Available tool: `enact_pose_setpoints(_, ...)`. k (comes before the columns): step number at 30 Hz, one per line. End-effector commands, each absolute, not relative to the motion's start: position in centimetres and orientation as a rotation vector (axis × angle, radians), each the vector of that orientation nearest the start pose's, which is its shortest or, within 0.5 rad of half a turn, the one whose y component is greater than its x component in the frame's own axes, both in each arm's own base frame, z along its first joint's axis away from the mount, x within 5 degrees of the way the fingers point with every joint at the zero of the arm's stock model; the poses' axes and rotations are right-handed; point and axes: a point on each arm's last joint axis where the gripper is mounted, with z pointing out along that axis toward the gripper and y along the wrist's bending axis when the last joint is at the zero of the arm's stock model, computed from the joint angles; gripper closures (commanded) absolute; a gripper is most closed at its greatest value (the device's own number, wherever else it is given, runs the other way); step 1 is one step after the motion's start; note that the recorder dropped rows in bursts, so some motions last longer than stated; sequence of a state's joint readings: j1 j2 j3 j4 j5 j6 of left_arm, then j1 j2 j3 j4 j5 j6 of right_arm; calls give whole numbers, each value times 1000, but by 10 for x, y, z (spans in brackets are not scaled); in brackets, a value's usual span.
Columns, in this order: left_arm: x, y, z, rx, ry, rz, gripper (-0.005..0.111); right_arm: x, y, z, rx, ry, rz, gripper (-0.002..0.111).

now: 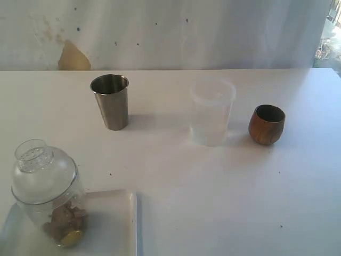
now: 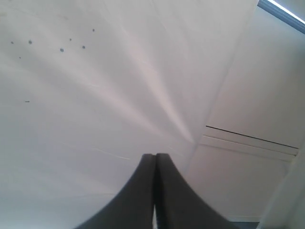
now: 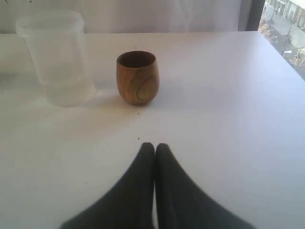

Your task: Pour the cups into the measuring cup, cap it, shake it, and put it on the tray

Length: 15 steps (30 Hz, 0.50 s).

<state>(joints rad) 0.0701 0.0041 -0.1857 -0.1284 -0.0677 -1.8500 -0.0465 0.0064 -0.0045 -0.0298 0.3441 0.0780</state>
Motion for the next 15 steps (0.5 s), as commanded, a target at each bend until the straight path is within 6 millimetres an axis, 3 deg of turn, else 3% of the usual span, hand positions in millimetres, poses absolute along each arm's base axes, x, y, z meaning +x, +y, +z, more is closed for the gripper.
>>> enact_pose_setpoints(1,39,4,280,-1220,722,-1635,107,53,-3,182,92,1822,-3,108)
enact_pose_setpoints(11,39,3,279,-1205,740,-1614,107,53,-3,182,92,1822,-3,108)
enact_pose_setpoints(15,43,4,269,-1178,767,-1571,107,53,-3,182,92,1822,-3,108)
